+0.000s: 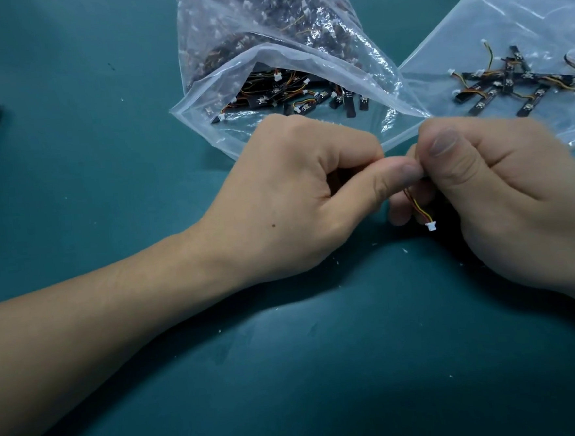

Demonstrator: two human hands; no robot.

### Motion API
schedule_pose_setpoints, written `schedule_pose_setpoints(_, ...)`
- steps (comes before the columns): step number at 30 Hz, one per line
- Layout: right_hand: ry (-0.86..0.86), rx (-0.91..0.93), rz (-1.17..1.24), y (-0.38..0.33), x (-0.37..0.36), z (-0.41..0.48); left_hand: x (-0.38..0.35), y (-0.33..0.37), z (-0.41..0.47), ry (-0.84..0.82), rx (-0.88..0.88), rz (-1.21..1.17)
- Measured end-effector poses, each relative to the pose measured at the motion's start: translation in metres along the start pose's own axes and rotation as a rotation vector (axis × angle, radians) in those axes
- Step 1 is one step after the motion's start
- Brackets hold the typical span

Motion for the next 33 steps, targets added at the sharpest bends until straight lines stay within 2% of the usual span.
schedule_pose_setpoints(14, -0.003, -0.027, 0.018, -0.002, 0.000, 0.000, -0.001, 0.001, 0.000, 0.004, 0.009, 0.024)
schedule_pose_setpoints(22, 0.010, -0.032, -0.042, 0.001, 0.003, -0.001, 0.000, -0.010, -0.004, 0.062, 0.102, -0.220)
schedule_pose_setpoints(25, 0.024, -0.023, 0.020, 0.003, 0.004, -0.002, 0.002, -0.012, -0.002, 0.163, 0.096, -0.129)
schedule_pose_setpoints(28, 0.060, -0.033, 0.202, 0.003, 0.004, -0.001, 0.004, -0.011, 0.000, 0.211, 0.089, 0.019)
schedule_pose_setpoints(30, 0.064, -0.061, 0.319, 0.004, 0.006, 0.001, 0.005, -0.012, 0.000, 0.210, 0.094, 0.056)
schedule_pose_setpoints(33, 0.033, -0.087, 0.334, 0.003, 0.006, 0.002, 0.001, -0.014, 0.002, 0.117, 0.189, 0.169)
Point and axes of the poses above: each hand's wrist, its own z-axis towards the middle knuckle, its own x-axis out of the back of the hand, y = z × x, the point moved 3 cm from there along z, towards the middle knuckle, and after that the axes turned 5 degrees about -x, right-handed, at the moved point
